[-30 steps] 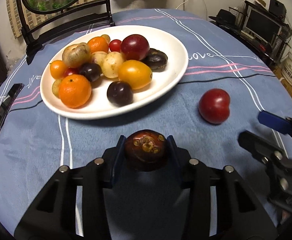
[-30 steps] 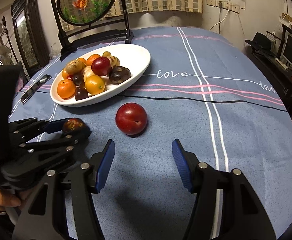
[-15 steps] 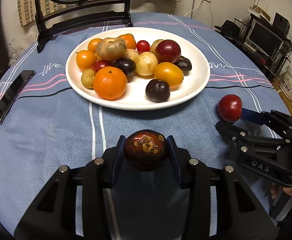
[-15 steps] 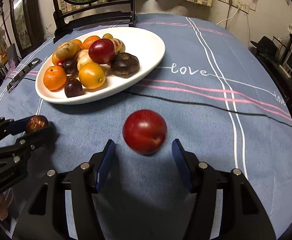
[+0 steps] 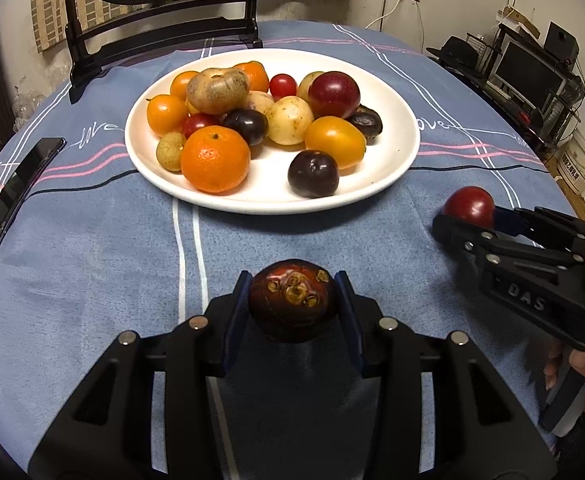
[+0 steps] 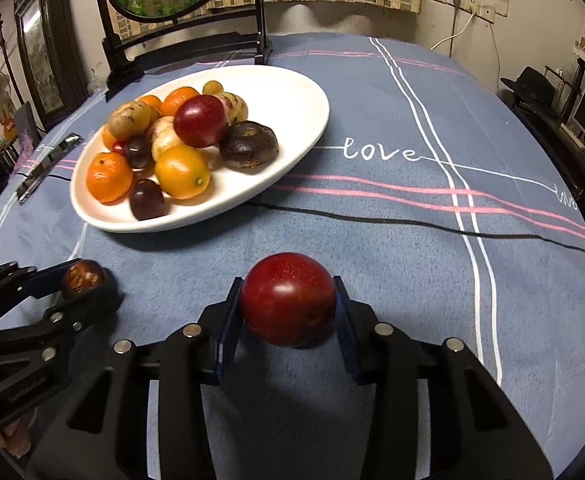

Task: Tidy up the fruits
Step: 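Carry both fruits onto the white plate and open both tools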

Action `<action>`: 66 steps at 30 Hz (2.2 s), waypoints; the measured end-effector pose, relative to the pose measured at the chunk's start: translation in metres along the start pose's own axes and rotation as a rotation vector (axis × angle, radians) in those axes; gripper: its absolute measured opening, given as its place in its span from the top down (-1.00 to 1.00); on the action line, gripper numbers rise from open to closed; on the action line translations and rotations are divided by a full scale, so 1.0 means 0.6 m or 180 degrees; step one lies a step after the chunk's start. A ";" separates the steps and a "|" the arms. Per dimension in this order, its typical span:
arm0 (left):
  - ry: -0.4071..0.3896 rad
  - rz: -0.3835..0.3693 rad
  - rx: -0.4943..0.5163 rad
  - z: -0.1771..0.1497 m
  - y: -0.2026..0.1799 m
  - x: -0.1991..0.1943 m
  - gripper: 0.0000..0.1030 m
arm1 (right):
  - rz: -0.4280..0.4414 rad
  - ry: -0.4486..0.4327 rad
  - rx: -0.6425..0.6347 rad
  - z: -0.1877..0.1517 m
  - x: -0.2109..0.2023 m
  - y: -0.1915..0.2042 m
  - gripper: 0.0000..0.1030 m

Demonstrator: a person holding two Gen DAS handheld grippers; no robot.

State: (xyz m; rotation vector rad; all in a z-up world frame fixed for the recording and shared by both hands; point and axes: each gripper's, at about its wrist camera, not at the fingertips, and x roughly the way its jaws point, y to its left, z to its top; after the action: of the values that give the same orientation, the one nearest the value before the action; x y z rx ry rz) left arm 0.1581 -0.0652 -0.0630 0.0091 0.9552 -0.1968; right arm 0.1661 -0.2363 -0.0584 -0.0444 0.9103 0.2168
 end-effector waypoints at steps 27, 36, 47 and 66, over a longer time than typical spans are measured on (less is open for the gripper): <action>-0.0429 0.0035 0.0170 0.117 0.006 -0.096 0.17 | 0.0279 -0.0639 -0.0328 0.078 -0.120 0.052 0.16; -0.0371 0.0147 0.0043 0.192 0.026 -0.028 0.17 | 0.0240 -0.0614 -0.0356 0.153 -0.051 0.048 0.17; -0.0306 0.0282 -0.0036 0.231 0.036 0.047 0.17 | 0.0120 -0.0523 -0.0391 0.196 0.041 0.036 0.17; -0.0406 0.0102 -0.0253 0.248 0.040 0.048 -0.28 | 0.0113 -0.0587 -0.0401 0.198 0.057 0.029 -0.19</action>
State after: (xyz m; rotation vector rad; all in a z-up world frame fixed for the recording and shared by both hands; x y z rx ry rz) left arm 0.2989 -0.0602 -0.0023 -0.0606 0.8347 -0.1283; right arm 0.2756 -0.1979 -0.0115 -0.1233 0.7135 0.3061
